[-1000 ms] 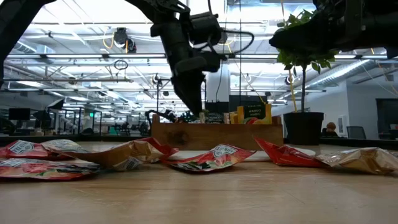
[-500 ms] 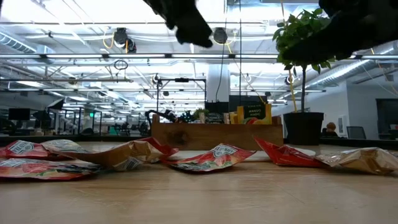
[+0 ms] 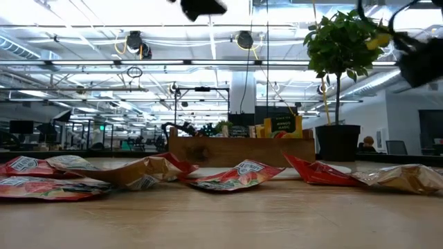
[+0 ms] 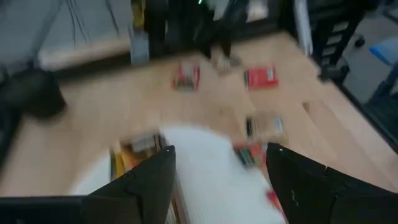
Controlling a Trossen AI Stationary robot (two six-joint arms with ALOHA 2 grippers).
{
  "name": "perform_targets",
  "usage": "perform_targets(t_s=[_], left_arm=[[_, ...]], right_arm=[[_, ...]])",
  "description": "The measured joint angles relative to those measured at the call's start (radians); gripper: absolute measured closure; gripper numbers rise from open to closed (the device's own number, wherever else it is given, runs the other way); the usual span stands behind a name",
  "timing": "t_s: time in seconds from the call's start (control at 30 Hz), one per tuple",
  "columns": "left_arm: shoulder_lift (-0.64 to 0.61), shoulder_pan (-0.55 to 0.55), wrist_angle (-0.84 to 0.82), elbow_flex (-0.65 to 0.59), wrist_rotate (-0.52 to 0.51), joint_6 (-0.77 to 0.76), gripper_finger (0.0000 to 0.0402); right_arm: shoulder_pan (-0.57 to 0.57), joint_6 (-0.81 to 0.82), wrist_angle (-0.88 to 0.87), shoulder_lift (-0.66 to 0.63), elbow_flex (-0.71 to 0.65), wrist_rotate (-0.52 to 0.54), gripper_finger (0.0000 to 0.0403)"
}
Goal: Pick & Place Tea
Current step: Put the brown tea bag into the middle section of the wooden organizer
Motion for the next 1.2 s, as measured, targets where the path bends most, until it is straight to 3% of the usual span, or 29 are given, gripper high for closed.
perform_targets(t_s=[0.23,0.43,0.53,0.8,1.03,1.2], left_arm=[[-0.005,-0.007,0.020,-0.004,-0.002,0.072,0.0152],[-0.005,-0.007,0.031,-0.004,-0.002,0.030,0.0154],[-0.005,-0.007,0.058,-0.004,-0.002,0.010,0.0150],[-0.005,-0.007,0.112,-0.004,-0.002,0.011,0.0149],[-0.004,-0.007,0.147,-0.004,-0.002,0.008,0.0148],[-0.004,-0.007,0.174,-0.003,-0.002,0.008,0.0148]], right_arm=[[0.101,0.261,-0.029,0.037,-0.088,0.027,0.0187],[0.164,0.418,0.223,0.066,-0.194,0.007,0.0187],[0.177,0.455,0.325,0.071,-0.214,-0.016,0.0187],[0.180,0.404,0.329,0.053,-0.217,-0.105,0.0188],[0.190,0.585,0.346,0.054,-0.219,-0.285,0.0188],[0.222,0.640,0.553,0.053,-0.219,-0.244,0.0188]])
